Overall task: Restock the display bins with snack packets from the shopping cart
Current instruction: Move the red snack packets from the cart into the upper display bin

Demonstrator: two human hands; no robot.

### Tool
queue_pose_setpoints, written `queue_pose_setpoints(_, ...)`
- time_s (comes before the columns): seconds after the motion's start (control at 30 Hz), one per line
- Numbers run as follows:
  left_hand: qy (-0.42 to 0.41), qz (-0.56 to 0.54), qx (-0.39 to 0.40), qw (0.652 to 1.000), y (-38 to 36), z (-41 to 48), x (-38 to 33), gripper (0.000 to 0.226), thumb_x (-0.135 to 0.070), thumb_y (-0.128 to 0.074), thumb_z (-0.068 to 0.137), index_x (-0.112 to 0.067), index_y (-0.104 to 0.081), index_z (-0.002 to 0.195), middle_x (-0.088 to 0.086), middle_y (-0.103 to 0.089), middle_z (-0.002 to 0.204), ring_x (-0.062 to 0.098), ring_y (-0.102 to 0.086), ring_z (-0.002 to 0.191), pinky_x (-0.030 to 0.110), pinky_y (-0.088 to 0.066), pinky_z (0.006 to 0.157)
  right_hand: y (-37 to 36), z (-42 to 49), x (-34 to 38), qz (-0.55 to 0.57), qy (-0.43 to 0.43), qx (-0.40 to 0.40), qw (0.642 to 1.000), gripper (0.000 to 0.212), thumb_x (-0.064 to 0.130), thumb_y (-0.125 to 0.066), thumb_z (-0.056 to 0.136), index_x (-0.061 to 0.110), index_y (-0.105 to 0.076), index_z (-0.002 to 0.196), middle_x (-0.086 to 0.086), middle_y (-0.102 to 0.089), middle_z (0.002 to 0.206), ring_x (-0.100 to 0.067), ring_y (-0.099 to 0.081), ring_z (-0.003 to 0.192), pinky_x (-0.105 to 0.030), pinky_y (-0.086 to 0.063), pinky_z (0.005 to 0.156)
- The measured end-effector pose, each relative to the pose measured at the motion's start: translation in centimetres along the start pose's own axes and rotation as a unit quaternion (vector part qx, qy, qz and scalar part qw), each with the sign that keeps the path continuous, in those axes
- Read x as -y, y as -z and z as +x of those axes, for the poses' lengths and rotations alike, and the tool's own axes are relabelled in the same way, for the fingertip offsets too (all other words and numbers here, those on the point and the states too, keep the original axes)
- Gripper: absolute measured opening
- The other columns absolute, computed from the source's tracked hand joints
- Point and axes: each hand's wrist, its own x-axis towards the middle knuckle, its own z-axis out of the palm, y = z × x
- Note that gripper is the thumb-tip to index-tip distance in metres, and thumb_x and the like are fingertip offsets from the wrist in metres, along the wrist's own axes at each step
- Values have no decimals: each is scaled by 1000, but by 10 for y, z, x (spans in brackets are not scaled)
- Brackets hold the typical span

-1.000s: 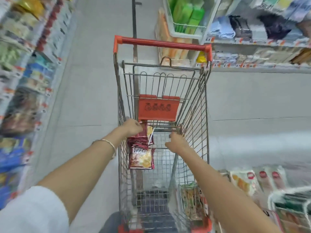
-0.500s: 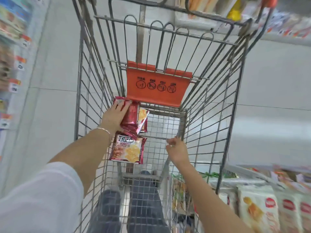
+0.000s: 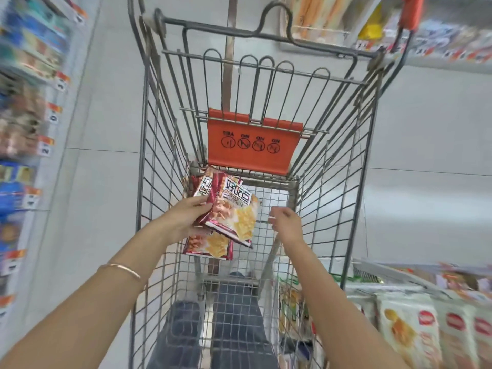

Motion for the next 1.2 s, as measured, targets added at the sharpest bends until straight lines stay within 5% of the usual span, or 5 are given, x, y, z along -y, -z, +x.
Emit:
queue_pose_setpoints(0.33,63,17,93,994,-5,-22,28,65,-58,-62,87,-15,-52,135,17,-66,127,32,-66,114,48,-58,91,0,-18,6,36,-5,197,980,41,2,-60,92,23,-57,127,-12,-68,120,-25,-69,101,-35,-56,79)
queue_pose_setpoints(0.5,-67,-6,-161,985,-14,-19,54,28,-16,-74,87,-11,-57,109,13,-71,98,19,-68,65,30,-54,54,-16,-11,-22,86,-84,203,972,16,19,-52,102,22,-51,118,-9,-67,113,-24,-66,101,-36,-55,87)
queue_pose_setpoints(0.7,-215,24,-292,932,4,-8,50,27,-22,-71,91,-15,-60,115,0,-70,105,18,-69,91,42,-57,88,-35,20,-86,-77,-162,105,978,21,3,-48,96,11,-58,79,-4,-53,76,-15,-47,65,-25,-39,57)
queue_pose_setpoints(0.93,-351,212,-267,872,-17,2,23,37,-18,-72,91,-18,-57,125,-14,-62,101,-3,-57,85,-4,-37,72,-52,27,-119,-185,-137,161,960,41,1,-53,98,1,-50,139,-9,-56,101,-8,-45,62,-16,-42,53)
queue_pose_setpoints(1.2,-350,263,-276,855,-15,23,11,39,-18,-72,90,-13,-59,126,-8,-61,103,8,-56,92,14,-41,82,-86,32,-108,-168,-109,210,957,80,12,-66,95,3,-16,157,-20,-37,154,-33,-45,137,-33,-45,98)
